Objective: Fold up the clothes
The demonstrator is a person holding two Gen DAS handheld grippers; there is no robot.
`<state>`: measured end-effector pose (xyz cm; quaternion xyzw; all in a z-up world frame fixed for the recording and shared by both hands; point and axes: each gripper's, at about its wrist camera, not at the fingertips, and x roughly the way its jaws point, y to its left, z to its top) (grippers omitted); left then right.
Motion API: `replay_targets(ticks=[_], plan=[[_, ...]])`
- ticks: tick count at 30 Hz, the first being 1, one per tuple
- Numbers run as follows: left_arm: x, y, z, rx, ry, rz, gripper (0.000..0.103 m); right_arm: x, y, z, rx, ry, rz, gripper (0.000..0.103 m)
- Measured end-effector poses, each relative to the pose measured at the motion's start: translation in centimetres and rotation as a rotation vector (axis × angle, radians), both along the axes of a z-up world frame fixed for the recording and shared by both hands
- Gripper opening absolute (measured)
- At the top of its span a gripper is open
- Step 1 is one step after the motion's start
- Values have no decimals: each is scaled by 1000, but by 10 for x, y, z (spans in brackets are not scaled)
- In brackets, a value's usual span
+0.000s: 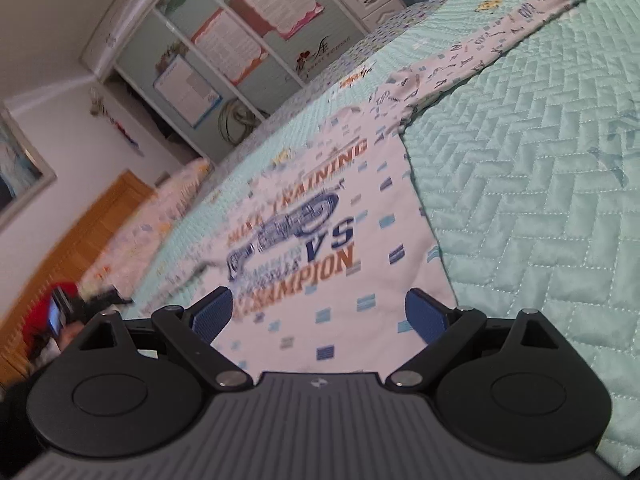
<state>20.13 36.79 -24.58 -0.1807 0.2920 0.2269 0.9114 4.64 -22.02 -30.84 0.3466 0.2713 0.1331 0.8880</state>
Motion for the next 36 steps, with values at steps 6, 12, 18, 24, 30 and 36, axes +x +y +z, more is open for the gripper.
replay_targets(ticks=[6,12,18,24,30,36], plan=[[-15,-87,-39,333,48,-44,102,6,-77,13,228,-77,-210,93],[-6,-100,-51,427,171,-42,103,60,-182,0,488,-106,-427,94],[-11,-78,-57,270,143,-39,103,134,-247,-31,617,-62,-504,94],[-12,-78,-59,257,143,-37,103,183,-285,-43,650,-18,-618,92],[-11,-78,-59,261,145,-35,103,227,-304,-33,528,65,-696,87],[-11,-77,-59,257,144,-34,103,250,-309,-27,409,85,-677,78]])
